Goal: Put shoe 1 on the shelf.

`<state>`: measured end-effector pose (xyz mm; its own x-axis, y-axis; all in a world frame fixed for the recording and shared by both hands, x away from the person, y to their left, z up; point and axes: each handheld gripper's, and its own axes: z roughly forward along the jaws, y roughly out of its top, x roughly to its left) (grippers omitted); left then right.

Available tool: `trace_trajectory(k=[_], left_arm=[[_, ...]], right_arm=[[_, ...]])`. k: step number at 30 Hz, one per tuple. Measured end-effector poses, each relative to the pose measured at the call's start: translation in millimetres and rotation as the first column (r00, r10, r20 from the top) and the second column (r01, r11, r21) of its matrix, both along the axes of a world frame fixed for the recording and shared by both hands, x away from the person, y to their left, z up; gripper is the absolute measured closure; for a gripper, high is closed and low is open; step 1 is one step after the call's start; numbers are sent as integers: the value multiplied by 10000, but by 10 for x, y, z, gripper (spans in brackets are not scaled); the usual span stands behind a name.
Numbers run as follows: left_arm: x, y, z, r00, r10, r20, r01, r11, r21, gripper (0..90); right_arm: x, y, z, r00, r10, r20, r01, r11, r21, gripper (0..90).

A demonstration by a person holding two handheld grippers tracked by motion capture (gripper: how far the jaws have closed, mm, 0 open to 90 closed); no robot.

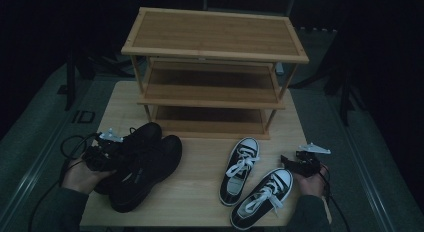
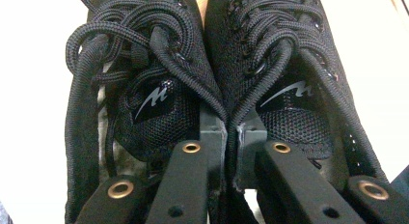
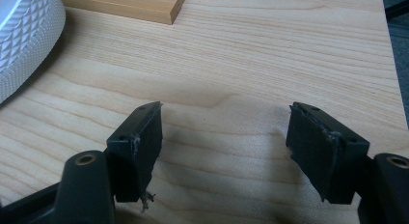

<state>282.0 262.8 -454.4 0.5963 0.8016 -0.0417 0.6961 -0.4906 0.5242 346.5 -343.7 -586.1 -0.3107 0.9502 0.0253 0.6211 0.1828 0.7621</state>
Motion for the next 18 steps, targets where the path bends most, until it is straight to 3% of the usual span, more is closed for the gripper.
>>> trace_trajectory(k=[18], left_arm=[[234, -357, 122, 9977, -669, 107, 666, 9974, 261, 856]], right_arm=[[0, -1, 0, 10000, 3, -3, -3, 10000, 4, 283]])
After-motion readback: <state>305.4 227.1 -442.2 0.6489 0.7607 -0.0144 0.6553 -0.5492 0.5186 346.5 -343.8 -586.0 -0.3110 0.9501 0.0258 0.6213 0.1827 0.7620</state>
